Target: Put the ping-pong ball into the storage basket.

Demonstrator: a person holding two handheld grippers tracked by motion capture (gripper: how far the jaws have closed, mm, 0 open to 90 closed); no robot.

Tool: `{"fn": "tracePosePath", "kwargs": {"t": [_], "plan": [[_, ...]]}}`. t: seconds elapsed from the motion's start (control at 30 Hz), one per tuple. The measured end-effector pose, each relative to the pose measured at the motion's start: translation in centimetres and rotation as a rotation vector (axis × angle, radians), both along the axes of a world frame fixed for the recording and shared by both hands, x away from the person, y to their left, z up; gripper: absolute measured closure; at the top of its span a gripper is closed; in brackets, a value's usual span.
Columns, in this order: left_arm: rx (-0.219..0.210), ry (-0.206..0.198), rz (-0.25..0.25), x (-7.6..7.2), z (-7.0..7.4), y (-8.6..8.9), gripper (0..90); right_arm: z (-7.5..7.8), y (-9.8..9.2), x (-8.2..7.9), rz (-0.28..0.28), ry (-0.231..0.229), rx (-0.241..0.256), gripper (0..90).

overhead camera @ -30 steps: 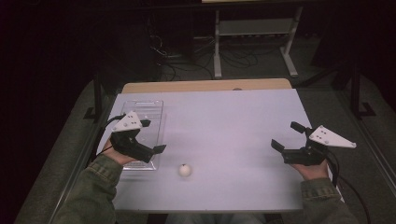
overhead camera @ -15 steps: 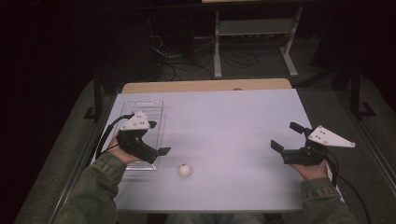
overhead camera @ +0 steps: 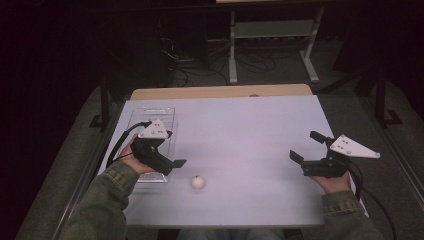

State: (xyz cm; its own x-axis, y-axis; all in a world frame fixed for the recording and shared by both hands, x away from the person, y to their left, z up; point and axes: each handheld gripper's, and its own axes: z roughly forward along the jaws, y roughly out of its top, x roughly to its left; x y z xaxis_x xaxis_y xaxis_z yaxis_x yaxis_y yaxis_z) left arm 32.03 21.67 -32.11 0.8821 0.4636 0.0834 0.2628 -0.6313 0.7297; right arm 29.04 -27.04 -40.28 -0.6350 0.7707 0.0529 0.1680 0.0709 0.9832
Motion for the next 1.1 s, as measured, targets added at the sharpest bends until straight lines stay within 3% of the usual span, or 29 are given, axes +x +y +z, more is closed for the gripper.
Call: {"fn": "tracePosePath", "kwargs": {"t": [1.1], "plan": [[0.142, 0.053, -0.093, 0.9, -1.2, -2.5, 0.0, 0.0, 0.1, -0.1, 0.009, 0.006, -0.011, 0.0]]}}
